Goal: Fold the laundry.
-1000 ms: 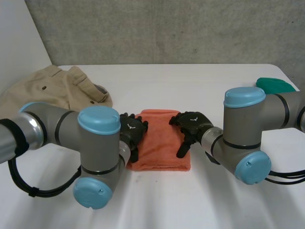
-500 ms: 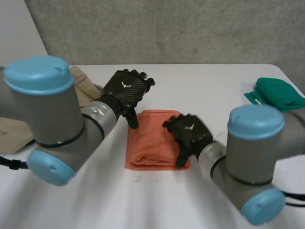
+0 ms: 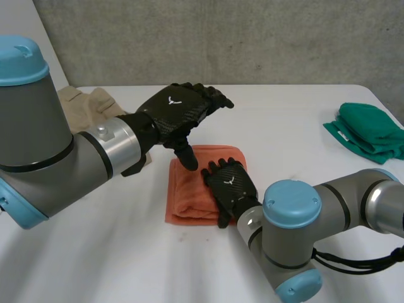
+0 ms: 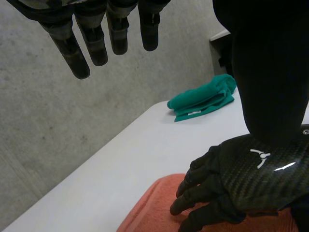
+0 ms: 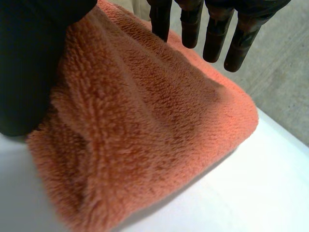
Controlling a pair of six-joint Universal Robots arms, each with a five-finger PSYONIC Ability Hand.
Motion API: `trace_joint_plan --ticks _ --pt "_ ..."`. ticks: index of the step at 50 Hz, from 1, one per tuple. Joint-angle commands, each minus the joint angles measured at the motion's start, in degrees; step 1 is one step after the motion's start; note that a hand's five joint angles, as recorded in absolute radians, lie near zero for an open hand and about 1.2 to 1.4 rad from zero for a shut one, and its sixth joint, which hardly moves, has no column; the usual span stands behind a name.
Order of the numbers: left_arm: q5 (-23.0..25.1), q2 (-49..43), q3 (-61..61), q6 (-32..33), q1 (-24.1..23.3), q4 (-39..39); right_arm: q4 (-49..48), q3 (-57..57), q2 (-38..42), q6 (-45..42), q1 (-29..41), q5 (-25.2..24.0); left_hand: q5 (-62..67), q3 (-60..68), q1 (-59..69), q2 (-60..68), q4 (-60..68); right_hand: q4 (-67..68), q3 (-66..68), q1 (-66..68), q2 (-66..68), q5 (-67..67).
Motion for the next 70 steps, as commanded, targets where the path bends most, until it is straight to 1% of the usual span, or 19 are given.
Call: trace_joint_plan --ticks 1,4,8,11,12,16,22,26,30,32,34,36,39,41,45,50,53,60,70 --pt "-0.2 0.51 0.0 0.02 -0.18 0.1 -0.46 -3.79 2.53 -0.73 -0.1 -0.26 -2.12 -1.85 -1.72 -1.33 -1.6 -3.06 -1.93 -1.36 -2.46 -2.94" --pt "-0.2 0.51 0.0 0.02 -0.18 0.1 -0.37 -5.03 2.8 -0.73 -0.1 -0.17 -2.12 -1.85 -1.72 -1.33 -1.6 3.22 4.35 4.93 3.82 3.34" --pt "-0.2 0.51 0.0 -0.07 -0.18 0.1 -0.55 -6.35 2.27 -0.55 -0.1 -0.78 -1.95 -1.68 -1.55 -1.16 -1.43 23.21 24.35 24.92 23.82 23.33" --pt "-0.2 0.51 0.09 -0.07 -0.18 0.19 -0.2 -7.32 2.27 -0.55 -0.27 -0.87 -1.95 -1.68 -1.55 -1.16 -1.43 30.46 31.6 32.17 31.07 30.58" --pt "-0.2 0.51 0.18 -0.16 -0.18 0.19 0.07 -7.84 2.45 -0.55 -0.62 -0.96 -1.79 -1.51 -1.39 -0.99 -1.27 40.65 41.79 42.36 41.26 40.77" --pt "-0.2 0.59 0.27 -0.77 -0.27 0.19 0.16 -8.29 3.15 -0.73 -1.93 -2.36 -1.62 -1.34 -1.22 -0.82 -1.1 66.85 67.99 68.56 67.46 66.98" --pt "-0.2 0.95 0.27 -1.47 -0.27 0.19 0.33 -6.45 2.01 -0.9 -7.64 -4.03 -1.62 -1.34 -1.22 -0.82 -1.1 66.94 68.07 68.64 67.54 67.06" --pt "-0.2 1.03 0.18 -1.56 -0.09 0.19 1.65 -3.9 -2.2 -1.08 -15.2 -5.61 -1.62 -1.34 -1.22 -0.82 -1.1 66.94 68.07 68.64 67.54 67.06" --pt "-0.2 1.56 0.18 -1.56 -0.01 0.19 2.27 -2.49 -6.16 -4.67 -23.2 -11.75 -1.62 -1.34 -1.22 -0.82 -1.1 66.94 68.07 68.64 67.54 67.06" --pt "-0.2 1.56 0.09 -1.56 -0.09 0.19 2.35 -2.66 -6.87 -8.36 -28.64 -17.29 -1.62 -1.34 -1.22 -0.82 -1.1 66.94 68.07 68.64 67.54 67.06" --pt "-0.29 1.65 -0.09 -1.56 -0.09 0.19 2.27 -3.1 -7.04 -10.21 -31.2 -20.37 -1.62 -1.34 -1.22 -0.82 -1.1 66.94 68.07 68.64 67.54 67.06" --pt "-0.2 1.74 -0.26 -1.56 -0.18 0.19 1.48 -3.98 -7.22 -13.11 -34.28 -26.17 -1.62 -1.34 -1.22 -0.82 -1.1 66.94 68.07 68.64 67.54 67.06" --pt "-0.29 1.91 -0.52 -1.56 -0.18 0.19 1.3 -8.26 -6.78 -13.47 -37.09 -31.7 -1.62 -1.34 -1.22 -0.82 -1.1 66.94 68.07 68.64 67.54 67.06" --pt "-0.29 1.91 -0.61 -1.56 -0.18 0.19 1.13 -11.52 -6.52 -12.07 -38.41 -33.56 -1.62 -1.34 -1.22 -0.82 -1.1 66.94 68.07 68.64 67.54 67.06" --pt "-0.38 2.0 -0.61 -1.56 -0.18 0.19 -1.85 -19.79 -5.55 -4.0 -41.66 -33.66 -1.45 -1.18 -1.05 -0.65 -0.93 66.94 68.07 68.64 67.54 67.06" --pt "-0.38 2.44 -0.61 -1.65 -0.27 0.19 -12.2 -27.34 -3.8 11.27 -47.01 -33.22 -1.45 -1.18 -1.05 -0.65 -0.93 66.94 68.07 68.64 67.54 67.06" --pt "-0.38 3.49 -0.61 -1.65 -0.27 0.28 -16.43 -29.46 -2.31 17.0 -50.7 -33.3 -1.45 -1.17 -1.05 -0.65 -0.93 66.94 68.07 68.64 67.54 67.06" --pt "-0.29 4.72 -0.53 -3.76 -0.27 0.45 -21.02 -30.35 3.49 20.28 -54.76 -35.85 -1.45 -1.18 -1.05 -0.65 -0.93 66.94 68.07 68.64 67.54 67.06" --pt "-0.2 5.34 -1.49 -5.52 -0.18 0.63 -23.84 -27.8 20.28 18.26 -60.65 -47.36 -1.28 -1.01 -0.88 -0.49 -0.76 66.94 68.07 68.64 67.54 67.06"
